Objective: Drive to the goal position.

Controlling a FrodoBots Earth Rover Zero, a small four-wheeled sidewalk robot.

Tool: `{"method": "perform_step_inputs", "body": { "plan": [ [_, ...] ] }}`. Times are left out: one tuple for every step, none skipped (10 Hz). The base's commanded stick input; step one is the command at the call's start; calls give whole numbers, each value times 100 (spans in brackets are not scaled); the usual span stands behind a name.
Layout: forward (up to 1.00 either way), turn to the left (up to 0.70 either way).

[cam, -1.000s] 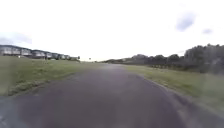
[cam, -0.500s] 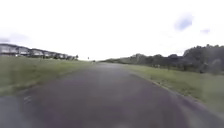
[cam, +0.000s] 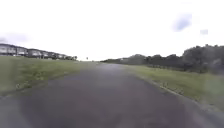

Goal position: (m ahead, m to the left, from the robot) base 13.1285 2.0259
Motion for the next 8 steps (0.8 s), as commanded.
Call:
{"method": "perform_step_inputs", "body": {
  "plan": [
    [70,0],
    [70,0],
    [70,0],
    [70,0],
    [70,0],
    [70,0],
    [70,0],
    [70,0]
  ]
}}
